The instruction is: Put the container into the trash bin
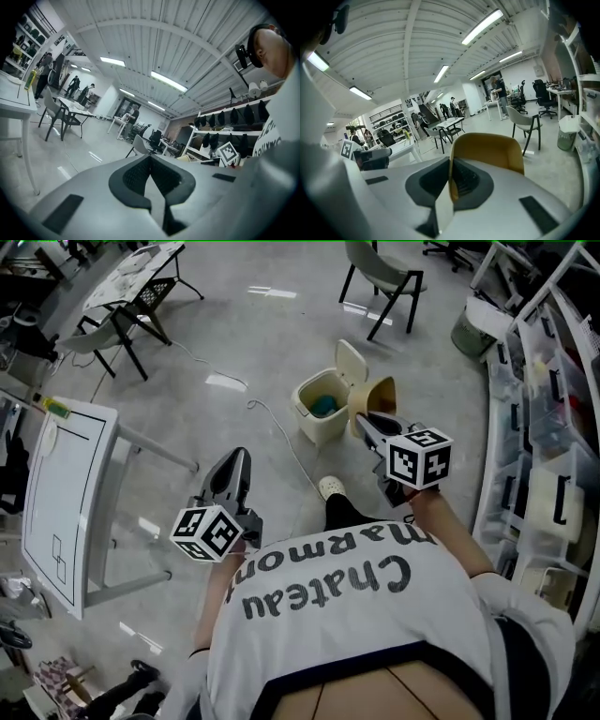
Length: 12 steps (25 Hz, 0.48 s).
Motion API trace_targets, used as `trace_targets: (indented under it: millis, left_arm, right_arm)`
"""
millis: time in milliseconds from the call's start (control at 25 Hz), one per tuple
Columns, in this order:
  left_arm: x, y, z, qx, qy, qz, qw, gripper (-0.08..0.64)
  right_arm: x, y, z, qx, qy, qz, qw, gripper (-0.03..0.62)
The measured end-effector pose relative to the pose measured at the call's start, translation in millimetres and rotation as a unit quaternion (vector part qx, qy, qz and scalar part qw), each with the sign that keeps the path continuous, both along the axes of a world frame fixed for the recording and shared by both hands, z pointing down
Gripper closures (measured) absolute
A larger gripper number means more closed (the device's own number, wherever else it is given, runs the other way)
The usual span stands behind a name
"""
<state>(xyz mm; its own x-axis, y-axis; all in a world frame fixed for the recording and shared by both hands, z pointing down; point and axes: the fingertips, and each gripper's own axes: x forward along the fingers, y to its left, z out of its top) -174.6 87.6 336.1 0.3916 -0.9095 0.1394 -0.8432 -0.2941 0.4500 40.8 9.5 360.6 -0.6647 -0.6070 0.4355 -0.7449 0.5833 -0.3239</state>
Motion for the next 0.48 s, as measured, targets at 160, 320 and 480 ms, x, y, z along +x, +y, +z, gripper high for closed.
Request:
trace_targets:
  millis: [160,320,480]
  left_arm:
    - [-3.6,-37.9,-1.2,-0.003,0.000,-0.021,0.9998,0.537]
    - [-4.2,-79.8,-8.7,0.003,-0.002,-0.039,0.9992,0.537]
    - [-2.6,-117.1,-17.4,0.011,-0.005,-0.057,0.9983,0.537]
  right_arm:
    - [-9.2,-47.3,3.7,-0.003,0.002,-0.022,1.000,0.557]
    - [-17.0,-97.0,-1.8,0.001,0.001,-0.047,0.999,0.557]
    - [-18.6,-141.4,-6.8,0.004,-0.002,-0.064,0.998,0.557]
